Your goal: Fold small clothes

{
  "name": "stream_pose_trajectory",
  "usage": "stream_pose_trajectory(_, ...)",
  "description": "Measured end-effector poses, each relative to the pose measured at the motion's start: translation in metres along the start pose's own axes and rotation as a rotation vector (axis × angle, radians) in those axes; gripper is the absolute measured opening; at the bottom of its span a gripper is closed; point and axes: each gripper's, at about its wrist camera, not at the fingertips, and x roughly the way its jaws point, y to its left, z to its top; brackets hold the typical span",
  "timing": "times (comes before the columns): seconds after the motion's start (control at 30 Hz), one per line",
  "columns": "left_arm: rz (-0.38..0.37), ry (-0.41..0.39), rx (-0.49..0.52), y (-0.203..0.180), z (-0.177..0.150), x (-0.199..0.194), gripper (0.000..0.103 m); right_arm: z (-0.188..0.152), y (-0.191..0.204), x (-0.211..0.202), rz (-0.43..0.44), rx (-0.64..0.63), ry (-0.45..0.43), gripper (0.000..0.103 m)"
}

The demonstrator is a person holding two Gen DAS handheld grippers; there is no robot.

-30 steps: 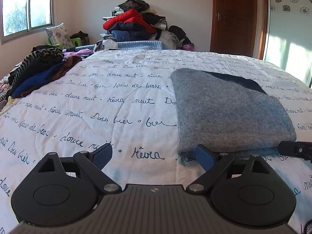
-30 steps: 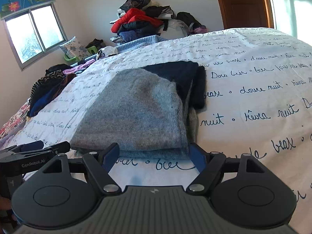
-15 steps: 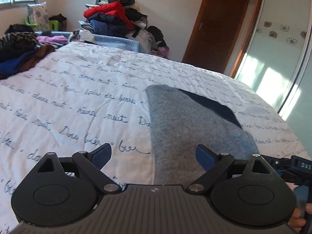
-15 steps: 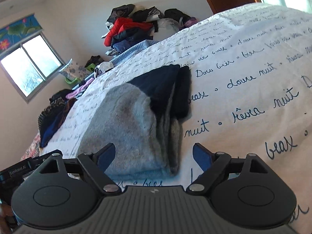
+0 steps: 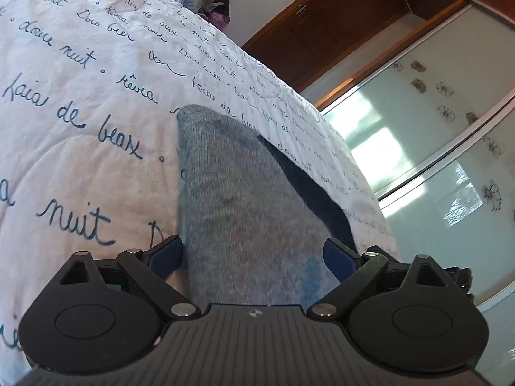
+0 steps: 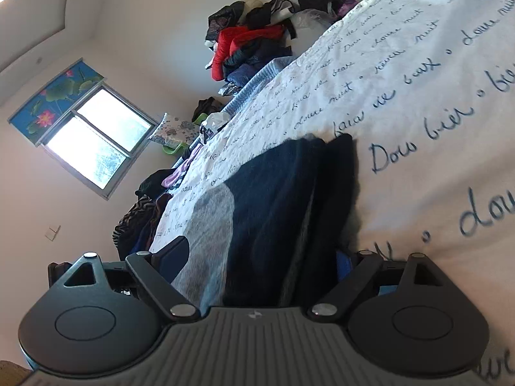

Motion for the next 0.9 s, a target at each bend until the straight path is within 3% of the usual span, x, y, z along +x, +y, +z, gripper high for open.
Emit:
stream_pose_trajectory(0.1, -0.046, 0.024, -0.012, 0.001, 0.007, 0.014, 0.09, 0.007, 0.008, 0.024, 0.014, -0.071, 0.057, 0.09)
stream_pose_trajectory(0.17, -0.03, 0.021, 0.035, -0.006, 0.006, 0.019, 0.074, 0.009, 0.017, 0.036, -0.008, -0.126, 0.102, 0.087)
stream_pose_trajectory(0.2, -0.004, 0.021, 0.055, -0.008, 0.004, 0.021, 0.058, 0.009, 0.021, 0.039, -0.026, -0.146, 0.119, 0.083)
stream_pose_trajectory(0.23, 0.027, 0.024, 0.07, -0.01, 0.004, 0.023, 0.045, 0.01, 0.023, 0.04, -0.042, -0.153, 0.129, 0.067)
stream_pose_trajectory(0.27, 0.036, 0.019, 0.072, -0.01, 0.003, 0.023, 0.042, 0.012, 0.022, 0.04, -0.046, -0.14, 0.135, 0.047)
stream_pose_trajectory(0.33, 0.041, -0.007, 0.089, -0.013, 0.002, 0.017, 0.03, 0.015, 0.013, 0.036, -0.03, -0.091, 0.133, 0.029)
stream_pose_trajectory(0.37, 0.052, -0.018, 0.109, -0.017, 0.001, 0.014, 0.029, 0.016, 0.01, 0.034, -0.018, -0.084, 0.129, 0.027)
stream_pose_trajectory(0.53, 0.103, -0.088, 0.296, -0.058, 0.003, 0.002, 0.025, 0.02, 0.034, 0.025, -0.049, -0.227, 0.107, 0.024)
stream_pose_trajectory(0.7, 0.11, -0.168, 0.351, -0.083, 0.022, -0.005, 0.025, 0.041, 0.062, 0.013, -0.045, -0.35, -0.005, 0.024)
stream_pose_trajectory(0.8, 0.152, -0.125, 0.319, -0.079, 0.034, 0.008, 0.029, 0.057, 0.055, 0.019, -0.04, -0.307, 0.004, 0.026)
stream_pose_trajectory(0.9, 0.268, -0.049, 0.256, -0.06, 0.038, 0.031, 0.031, 0.061, 0.031, 0.04, -0.133, -0.209, 0.064, 0.036)
